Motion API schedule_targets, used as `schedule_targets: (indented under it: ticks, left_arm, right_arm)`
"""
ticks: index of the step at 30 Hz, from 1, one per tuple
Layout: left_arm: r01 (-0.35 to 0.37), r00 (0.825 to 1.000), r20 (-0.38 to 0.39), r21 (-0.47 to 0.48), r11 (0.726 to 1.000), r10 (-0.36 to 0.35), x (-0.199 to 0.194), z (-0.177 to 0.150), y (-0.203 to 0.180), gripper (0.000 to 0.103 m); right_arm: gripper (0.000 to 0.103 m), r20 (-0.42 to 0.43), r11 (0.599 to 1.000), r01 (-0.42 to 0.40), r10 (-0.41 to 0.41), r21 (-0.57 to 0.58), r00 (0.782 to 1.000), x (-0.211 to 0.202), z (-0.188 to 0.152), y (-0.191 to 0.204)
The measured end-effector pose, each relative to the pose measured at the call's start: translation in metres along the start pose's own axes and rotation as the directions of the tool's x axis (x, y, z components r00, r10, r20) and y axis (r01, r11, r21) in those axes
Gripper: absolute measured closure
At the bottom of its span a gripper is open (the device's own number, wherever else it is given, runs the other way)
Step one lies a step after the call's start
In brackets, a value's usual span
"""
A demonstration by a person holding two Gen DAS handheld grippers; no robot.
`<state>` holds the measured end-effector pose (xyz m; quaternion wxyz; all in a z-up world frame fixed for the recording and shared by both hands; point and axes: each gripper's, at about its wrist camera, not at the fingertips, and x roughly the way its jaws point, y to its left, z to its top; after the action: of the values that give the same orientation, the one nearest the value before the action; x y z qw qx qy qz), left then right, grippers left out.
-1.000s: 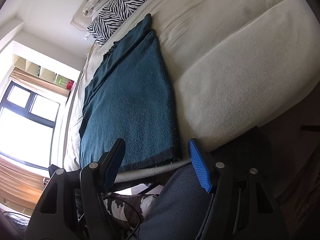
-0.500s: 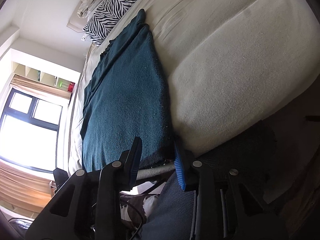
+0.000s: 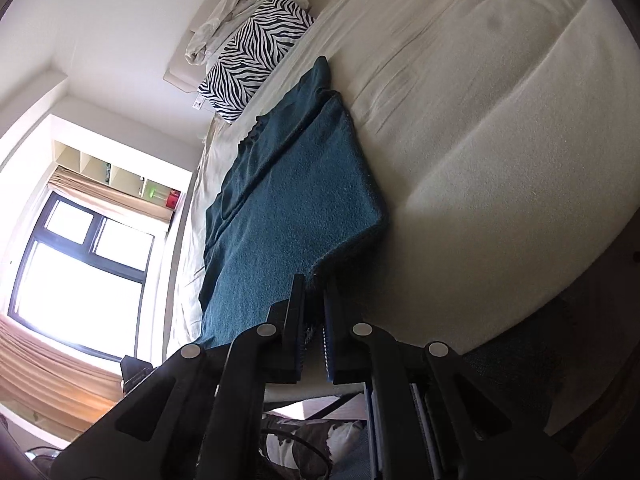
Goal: Fold small clothes
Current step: 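Grasp the sweater hem with the left gripper and lift it toward the collar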
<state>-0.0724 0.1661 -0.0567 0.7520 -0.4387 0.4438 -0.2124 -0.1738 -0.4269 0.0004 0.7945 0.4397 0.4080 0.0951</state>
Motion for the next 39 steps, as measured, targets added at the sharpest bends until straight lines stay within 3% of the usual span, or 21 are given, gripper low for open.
schedule_targets:
  ticks: [8,16,27,39]
  left_arm:
    - [0.121,0.992,0.051,-0.059,0.991,-0.119,0.004,0.030,-0.017,0.095]
    - [0.193,0.978,0.105,-0.120,0.974,-0.181,0.007,0.057,-0.020,0.095]
    - [0.236,0.963,0.170,-0.146,0.961,-0.211,0.030,0.108,-0.030,0.095]
    - [0.195,0.968,0.182,-0.113,0.974,-0.173,0.078,0.182,-0.047,0.095]
  right_arm:
    - [0.097,0.071,0.996,-0.090,0.091,-0.014,0.993,0.013,0.030,0.028]
    - [0.097,0.134,0.995,-0.094,0.098,-0.032,0.986,0.022,0.066,0.045]
    - [0.097,0.201,0.997,-0.019,0.033,-0.069,0.979,0.050,0.127,0.063]
    - [0.097,0.207,0.995,0.045,-0.026,-0.086,0.978,0.118,0.205,0.081]
